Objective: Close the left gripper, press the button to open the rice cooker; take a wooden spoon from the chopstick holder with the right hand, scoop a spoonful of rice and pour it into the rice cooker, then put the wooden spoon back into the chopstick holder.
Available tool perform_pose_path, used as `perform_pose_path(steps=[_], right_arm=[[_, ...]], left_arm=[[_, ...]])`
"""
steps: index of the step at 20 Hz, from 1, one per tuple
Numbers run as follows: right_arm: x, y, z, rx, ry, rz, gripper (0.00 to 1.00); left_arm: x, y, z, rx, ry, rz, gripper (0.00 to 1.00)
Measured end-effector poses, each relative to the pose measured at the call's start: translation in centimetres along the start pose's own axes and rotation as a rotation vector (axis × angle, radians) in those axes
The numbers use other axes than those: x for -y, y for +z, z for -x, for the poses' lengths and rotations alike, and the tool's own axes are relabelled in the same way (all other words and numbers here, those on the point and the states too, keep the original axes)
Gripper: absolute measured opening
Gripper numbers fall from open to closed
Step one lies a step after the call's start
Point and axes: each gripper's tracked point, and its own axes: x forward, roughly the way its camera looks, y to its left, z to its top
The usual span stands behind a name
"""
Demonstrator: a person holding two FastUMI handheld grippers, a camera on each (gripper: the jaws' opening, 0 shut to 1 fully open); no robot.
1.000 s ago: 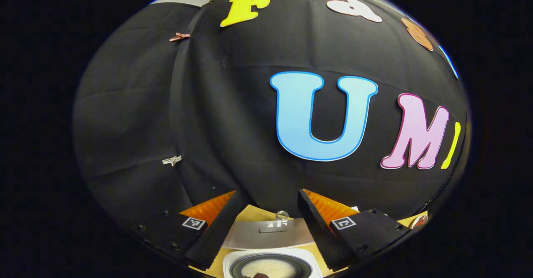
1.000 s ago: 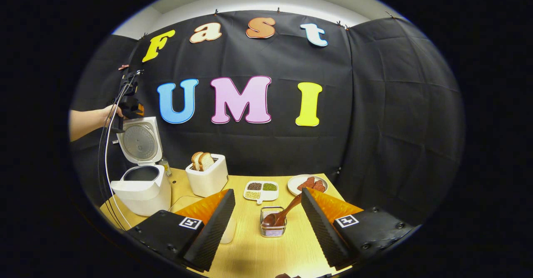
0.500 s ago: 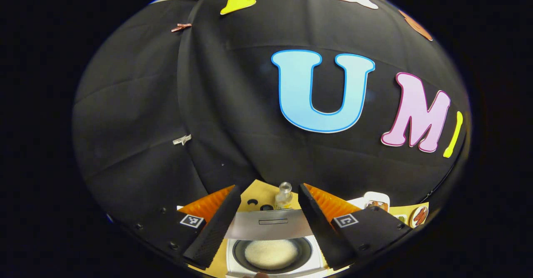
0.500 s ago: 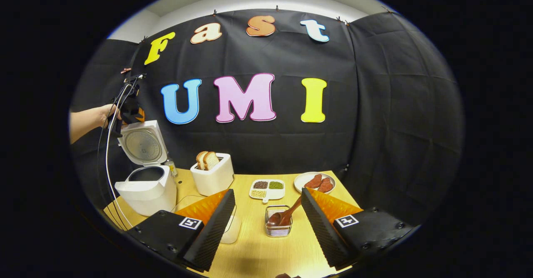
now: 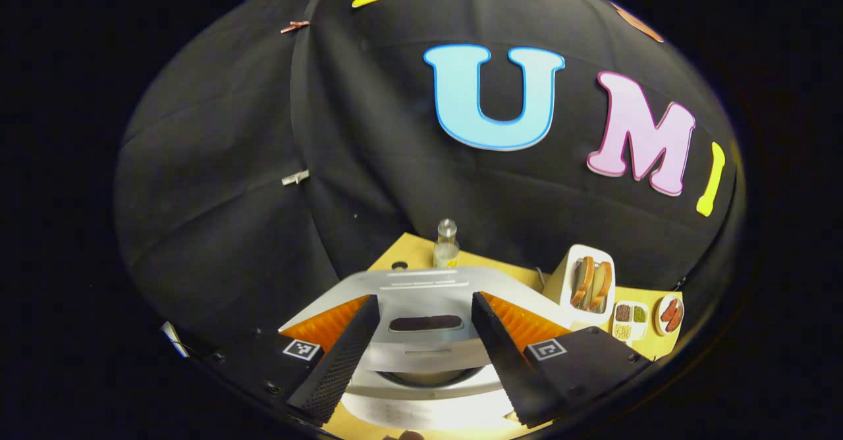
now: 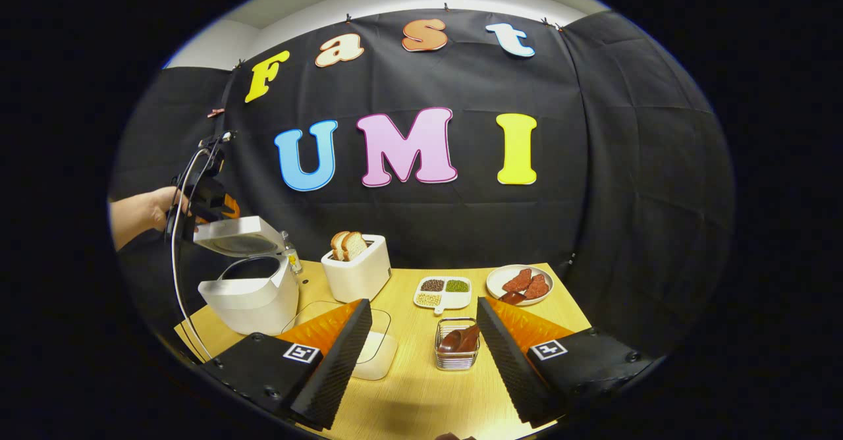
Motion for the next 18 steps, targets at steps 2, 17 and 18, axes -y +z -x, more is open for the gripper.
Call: perform_pose_path(steps=[2,17,18], right_arm=[[0.5,-0.6,-0.1,-0.008,0.000,-0.002,1.00],[2.6,-3.6,0.0,-0.085,0.028,-0.021,0.99],[2.4,-3.7,0.1,-0.084,0.029,-0.009,0.99]], left_arm=[[0.3,-2.2,-0.2,-0.009,0.005,-0.008,0.99],[1.9,-11.7,-3.0,-0.015,-0.042,-0.032,1.00],[1.8,-11.6,-3.1,-0.013,-0.054,-0.037,1.00]])
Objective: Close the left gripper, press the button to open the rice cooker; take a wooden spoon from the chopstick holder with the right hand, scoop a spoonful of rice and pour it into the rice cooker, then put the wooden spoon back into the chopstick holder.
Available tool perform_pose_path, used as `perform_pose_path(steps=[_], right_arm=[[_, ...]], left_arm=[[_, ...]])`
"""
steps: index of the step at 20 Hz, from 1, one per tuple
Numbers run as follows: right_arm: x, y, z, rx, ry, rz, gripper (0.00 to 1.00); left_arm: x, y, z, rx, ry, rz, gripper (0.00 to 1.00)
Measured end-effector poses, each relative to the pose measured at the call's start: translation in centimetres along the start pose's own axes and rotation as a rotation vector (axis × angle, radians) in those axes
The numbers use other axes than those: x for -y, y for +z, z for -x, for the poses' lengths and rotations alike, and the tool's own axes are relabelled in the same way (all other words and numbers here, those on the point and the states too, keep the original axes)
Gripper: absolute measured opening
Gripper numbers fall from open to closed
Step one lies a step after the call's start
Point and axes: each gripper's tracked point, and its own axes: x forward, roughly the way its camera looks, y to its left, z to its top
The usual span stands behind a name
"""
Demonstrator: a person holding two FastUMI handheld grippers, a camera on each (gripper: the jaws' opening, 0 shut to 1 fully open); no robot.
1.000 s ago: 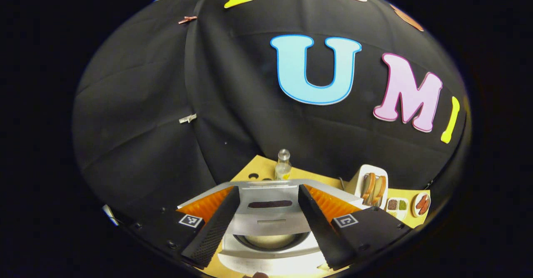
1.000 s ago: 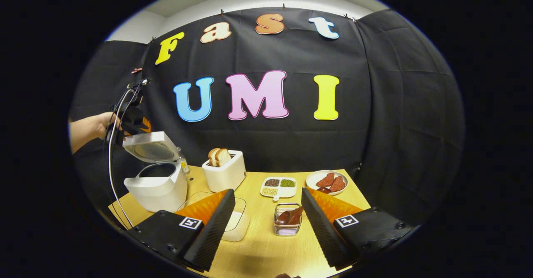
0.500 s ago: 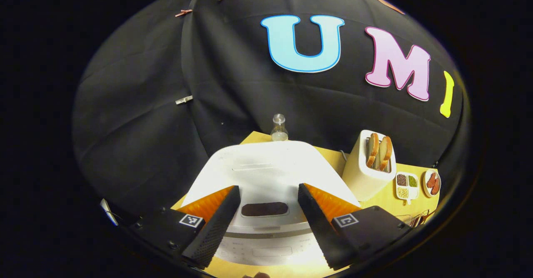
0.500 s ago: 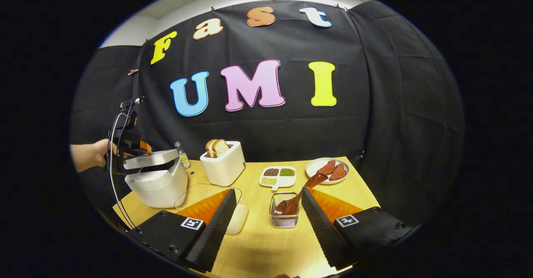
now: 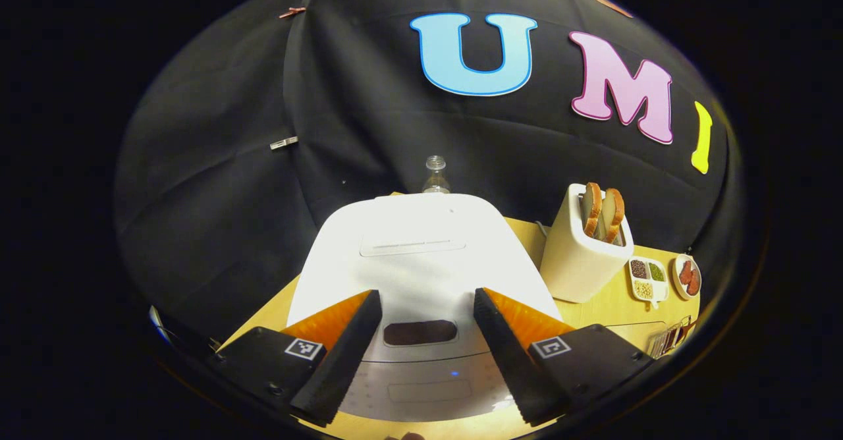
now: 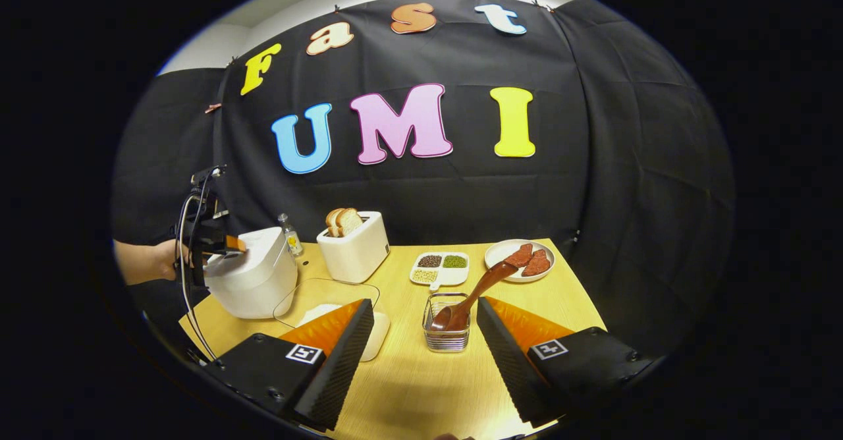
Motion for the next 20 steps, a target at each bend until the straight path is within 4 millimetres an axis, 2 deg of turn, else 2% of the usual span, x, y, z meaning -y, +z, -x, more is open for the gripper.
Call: perform_pose_path(steps=[3,5,7,8,10,14,16,20], right_arm=[[-0.7,-0.7,0.7,-0.007,-0.007,0.019,0.98],[-1.3,-0.4,1.3,0.001,-0.023,0.016,0.98],[-1.9,0.4,2.1,0.019,-0.046,0.020,0.99],[-2.1,1.0,2.6,0.031,-0.060,0.026,0.98],[-2.6,2.5,3.5,0.070,-0.089,0.038,0.99],[-3.9,5.6,5.5,0.131,-0.143,0.063,0.99],[-4.9,7.5,6.8,0.175,-0.162,0.041,0.98],[-7.4,9.8,10.0,0.245,-0.181,0.022,0.98]], left_arm=[[0.0,0.0,0.0,0.000,-0.022,-0.012,1.00],[0.2,0.1,0.2,0.009,-0.040,-0.054,1.00],[0.2,0.3,1.7,0.012,-0.056,-0.090,1.00],[0.4,1.1,3.0,0.047,-0.071,-0.096,0.97],[1.6,3.4,6.5,0.138,-0.137,-0.113,0.96],[1.9,6.9,16.1,0.311,-0.234,-0.173,0.95],[2.2,7.1,20.5,0.380,-0.263,-0.185,0.96],[3.1,4.5,28.1,0.430,-0.350,-0.151,0.96]])
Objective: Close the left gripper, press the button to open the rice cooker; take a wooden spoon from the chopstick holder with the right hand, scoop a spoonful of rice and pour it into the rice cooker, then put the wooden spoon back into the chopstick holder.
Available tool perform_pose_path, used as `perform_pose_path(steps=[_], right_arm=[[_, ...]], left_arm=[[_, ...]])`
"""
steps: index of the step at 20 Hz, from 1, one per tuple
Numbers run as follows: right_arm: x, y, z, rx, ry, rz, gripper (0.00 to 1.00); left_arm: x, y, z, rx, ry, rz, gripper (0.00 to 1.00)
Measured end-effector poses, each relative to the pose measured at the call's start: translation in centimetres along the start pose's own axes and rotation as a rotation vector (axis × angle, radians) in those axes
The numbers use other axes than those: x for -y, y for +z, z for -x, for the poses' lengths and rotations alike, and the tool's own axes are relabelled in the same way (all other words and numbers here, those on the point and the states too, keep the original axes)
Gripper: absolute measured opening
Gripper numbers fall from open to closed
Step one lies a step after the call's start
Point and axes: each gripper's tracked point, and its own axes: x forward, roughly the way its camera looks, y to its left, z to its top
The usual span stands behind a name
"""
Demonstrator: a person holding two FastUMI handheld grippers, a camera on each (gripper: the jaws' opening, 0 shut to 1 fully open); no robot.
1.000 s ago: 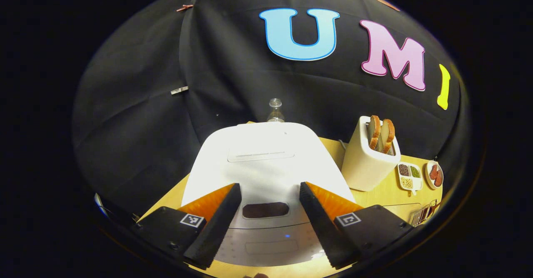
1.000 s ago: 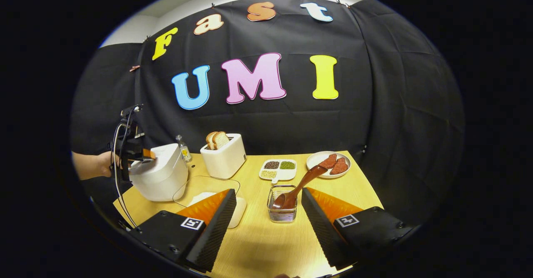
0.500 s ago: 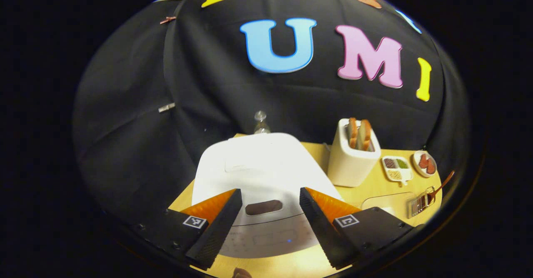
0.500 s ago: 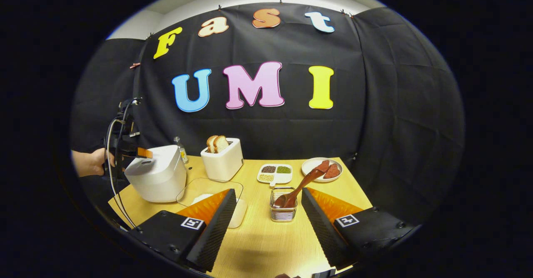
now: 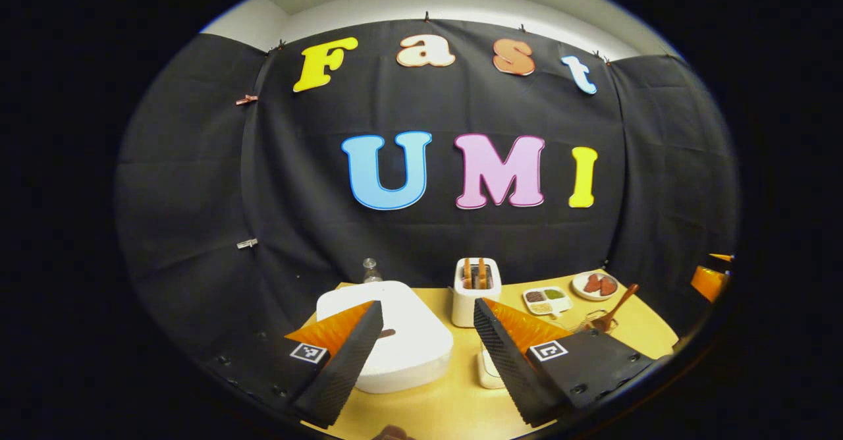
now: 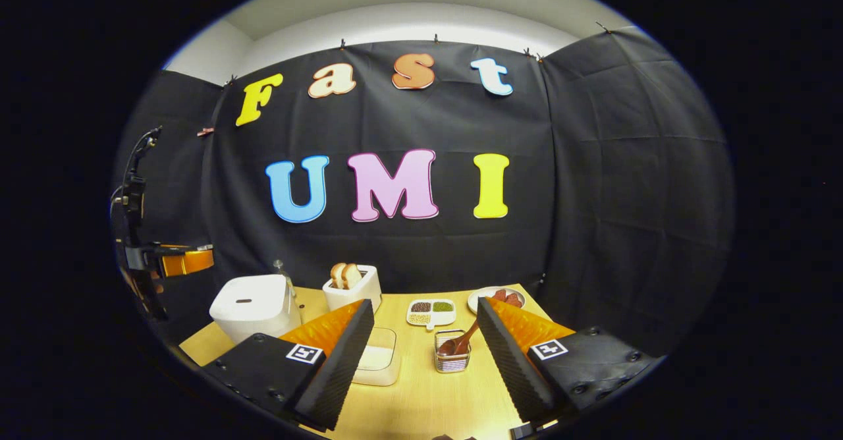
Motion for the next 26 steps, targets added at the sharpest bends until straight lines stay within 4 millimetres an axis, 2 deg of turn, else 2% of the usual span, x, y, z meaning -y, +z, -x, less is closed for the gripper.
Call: perform_pose_path(steps=[2,5,7,9,12,14,16,19,23,26], right_arm=[[-0.5,0.6,2.0,0.037,-0.016,0.019,0.98],[-0.8,-0.6,5.3,0.041,-0.047,0.054,0.98],[-1.0,-2.0,7.2,0.019,-0.058,0.041,0.98],[-1.2,-2.7,8.1,0.002,-0.063,0.022,0.98],[-1.6,-2.3,7.8,0.009,-0.039,0.007,0.99],[-1.1,-1.7,7.4,0.027,-0.042,0.018,0.99],[-0.6,-2.0,7.2,0.014,-0.036,0.020,0.99],[-0.8,-2.2,7.6,-0.009,-0.016,0.026,0.99],[-1.2,-2.0,8.0,-0.010,-0.001,0.047,0.99],[-0.9,-2.0,7.8,-0.006,-0.031,0.038,0.99]], left_arm=[[1.2,-0.6,3.0,0.013,-0.045,0.029,0.96],[1.3,-2.9,7.1,0.003,-0.068,0.043,0.96],[1.0,-3.9,8.8,0.009,-0.080,0.046,0.96],[0.6,-4.9,9.8,-0.005,-0.087,0.048,0.96],[0.1,-5.8,10.3,-0.027,-0.098,0.077,0.95],[-0.9,-5.8,10.1,-0.024,-0.074,0.085,0.95],[-1.1,-6.4,9.8,-0.044,-0.059,0.079,0.95],[-0.9,-5.7,9.3,-0.039,-0.067,0.050,0.95],[0.3,-4.2,8.9,0.000,-0.089,0.035,0.95],[1.8,-4.0,8.7,0.008,-0.126,0.037,0.95]])
